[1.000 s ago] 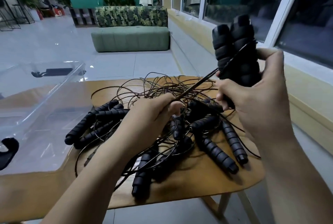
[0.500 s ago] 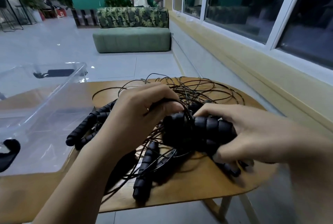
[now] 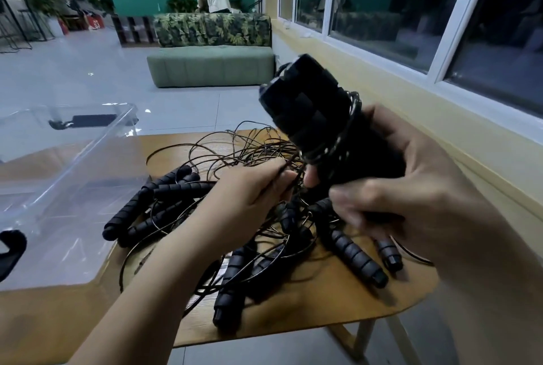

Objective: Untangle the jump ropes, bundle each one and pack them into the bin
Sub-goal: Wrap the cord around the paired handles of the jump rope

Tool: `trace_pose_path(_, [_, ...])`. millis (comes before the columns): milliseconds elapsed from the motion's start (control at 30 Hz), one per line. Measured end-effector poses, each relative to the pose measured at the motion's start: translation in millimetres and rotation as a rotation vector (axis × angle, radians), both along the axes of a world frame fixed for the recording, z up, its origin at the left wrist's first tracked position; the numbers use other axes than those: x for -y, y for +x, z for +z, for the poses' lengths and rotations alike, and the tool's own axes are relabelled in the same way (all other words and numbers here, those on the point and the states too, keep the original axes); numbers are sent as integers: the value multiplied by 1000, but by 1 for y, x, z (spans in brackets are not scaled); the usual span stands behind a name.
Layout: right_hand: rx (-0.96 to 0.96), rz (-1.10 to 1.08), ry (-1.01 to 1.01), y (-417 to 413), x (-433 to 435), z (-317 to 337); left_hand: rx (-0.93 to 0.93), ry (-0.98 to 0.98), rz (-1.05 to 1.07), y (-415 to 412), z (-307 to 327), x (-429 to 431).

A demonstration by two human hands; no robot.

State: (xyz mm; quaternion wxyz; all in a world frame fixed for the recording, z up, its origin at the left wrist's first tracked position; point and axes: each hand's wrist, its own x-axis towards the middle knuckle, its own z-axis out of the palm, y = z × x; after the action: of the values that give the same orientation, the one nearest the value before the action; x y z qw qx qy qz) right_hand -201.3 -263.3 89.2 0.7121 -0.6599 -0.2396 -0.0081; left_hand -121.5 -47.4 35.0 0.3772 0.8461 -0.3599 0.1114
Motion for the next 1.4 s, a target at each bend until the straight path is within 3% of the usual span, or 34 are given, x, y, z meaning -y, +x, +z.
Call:
trace_pose_path(133, [66, -386, -96, 12, -4, -11, 69, 33, 67, 2, -5, 1])
trace_pose_path(333, [129, -789, -64, 17, -1, -14, 240, 102, 132, -5, 6, 1])
trace_pose_path(500, [66, -1069, -391, 25, 6, -18, 327, 13, 114, -10, 20, -7])
trace_pose_path(633, [-157, -801, -760, 24, 7, -13, 304, -130, 101, -10, 25, -16])
trace_pose_path(767, [-188, -381, -873, 10, 7, -5, 286, -209, 104, -10, 29, -19])
trace_pose_path(933, [-315, 124, -665, -6, 5, 8, 131, -308, -43, -12, 33, -19])
trace_pose_path(1033, [-316, 277, -465, -11, 0, 6, -53, -354, -130, -13, 31, -16])
trace_pose_path(1167, [-161, 201, -310, -11, -6, 4, -315, -345, -50, -7, 18, -12])
trace_pose_path(1267, [-81, -8, -225, -11, -8, 4, -179, -243, 81, 1, -1, -2])
trace_pose_path(1400, [4, -290, -117, -6, -15, -2, 0, -149, 22, -2, 2, 7])
